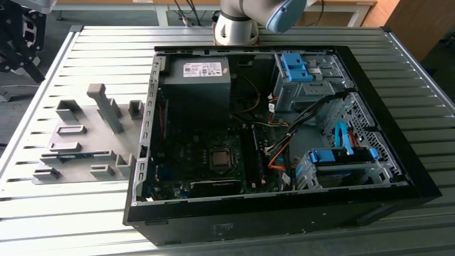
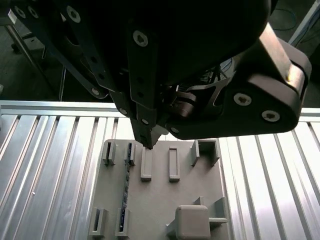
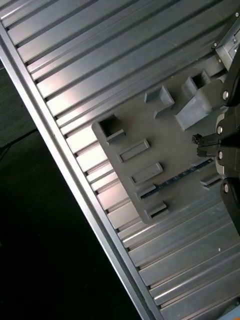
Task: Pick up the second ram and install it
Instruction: 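Pick up the second ram and move it above second insertion slot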
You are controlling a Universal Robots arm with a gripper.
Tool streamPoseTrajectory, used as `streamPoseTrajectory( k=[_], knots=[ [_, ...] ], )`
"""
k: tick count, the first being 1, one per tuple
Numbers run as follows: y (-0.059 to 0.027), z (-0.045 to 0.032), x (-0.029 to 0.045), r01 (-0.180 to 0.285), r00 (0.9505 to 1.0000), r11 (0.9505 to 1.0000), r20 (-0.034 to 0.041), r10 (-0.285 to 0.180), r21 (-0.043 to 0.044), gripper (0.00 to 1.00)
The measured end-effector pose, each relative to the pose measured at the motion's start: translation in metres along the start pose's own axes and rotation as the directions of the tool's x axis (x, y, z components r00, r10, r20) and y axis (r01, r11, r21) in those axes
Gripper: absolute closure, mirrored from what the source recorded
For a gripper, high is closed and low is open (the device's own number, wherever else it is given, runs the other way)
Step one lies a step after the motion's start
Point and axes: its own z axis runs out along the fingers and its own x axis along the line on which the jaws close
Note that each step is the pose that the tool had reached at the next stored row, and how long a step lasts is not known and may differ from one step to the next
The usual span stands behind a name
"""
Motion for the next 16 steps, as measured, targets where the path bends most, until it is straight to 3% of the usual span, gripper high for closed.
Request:
streamPoseTrajectory(
  k=[6, 9, 13, 16],
  knots=[
    [0.0000, -0.0001, 0.0000, 0.007, 1.0000, 1.0000, -0.0004, -0.007, -0.0002, 0.89],
    [0.0001, 0.0001, 0.0001, 0.056, 0.9984, 0.9984, -0.0021, -0.056, -0.0011, 0.89],
    [0.0000, 0.0004, 0.0000, 0.128, 0.9917, 0.9917, -0.0047, -0.129, -0.0026, 0.89],
    [0.0000, 0.0005, 0.0000, 0.182, 0.9833, 0.9834, -0.0066, -0.182, -0.0038, 0.89]
  ],
)
